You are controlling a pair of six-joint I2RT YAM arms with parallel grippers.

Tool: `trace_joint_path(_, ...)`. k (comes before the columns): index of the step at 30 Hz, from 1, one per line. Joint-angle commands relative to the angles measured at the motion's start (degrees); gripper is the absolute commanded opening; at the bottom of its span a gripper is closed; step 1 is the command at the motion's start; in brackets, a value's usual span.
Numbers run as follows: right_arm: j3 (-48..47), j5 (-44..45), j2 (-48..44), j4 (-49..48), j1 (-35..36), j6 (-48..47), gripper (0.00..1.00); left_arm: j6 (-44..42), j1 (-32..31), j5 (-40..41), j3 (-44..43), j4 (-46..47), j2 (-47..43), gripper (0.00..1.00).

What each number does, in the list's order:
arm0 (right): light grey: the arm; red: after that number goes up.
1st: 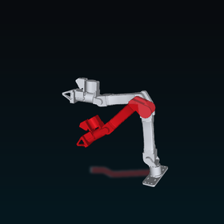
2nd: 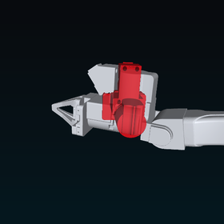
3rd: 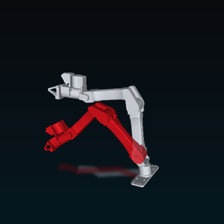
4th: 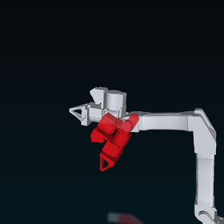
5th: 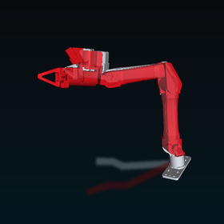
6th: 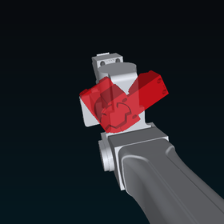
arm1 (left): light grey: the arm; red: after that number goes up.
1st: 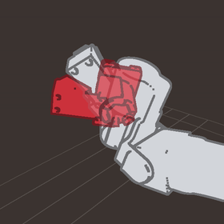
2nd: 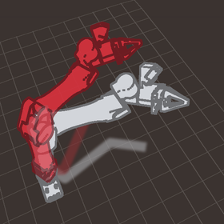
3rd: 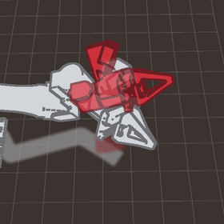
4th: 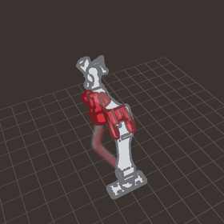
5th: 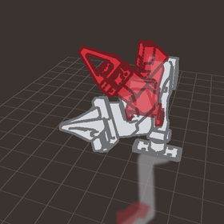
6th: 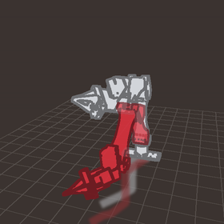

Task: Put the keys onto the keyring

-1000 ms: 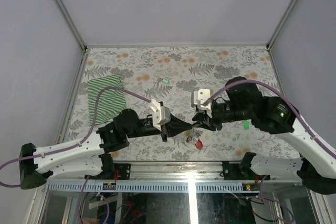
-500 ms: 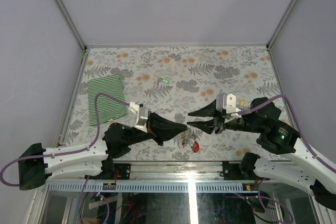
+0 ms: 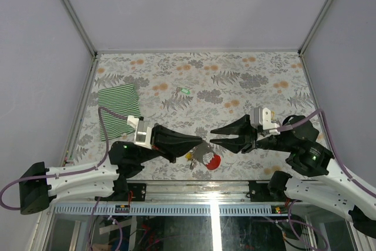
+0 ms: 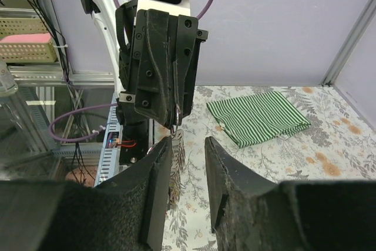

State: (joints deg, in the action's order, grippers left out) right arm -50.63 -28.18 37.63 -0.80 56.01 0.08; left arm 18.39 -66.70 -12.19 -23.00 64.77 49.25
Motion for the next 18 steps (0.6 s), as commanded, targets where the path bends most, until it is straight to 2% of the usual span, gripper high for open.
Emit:
trace_joint_path(1,0.5,-0.8,-0.7,-5.1,0.5,2.0,0.35,-0.4,0.2,0.8,-0.4,5.4,-1.0,0.0)
trace_joint_path(18,0.5,-3.5,1.9,-6.1,0.5,3.0,0.33,-0.4,0.2,-1.9,-2.9,5.0,1.4,0.0)
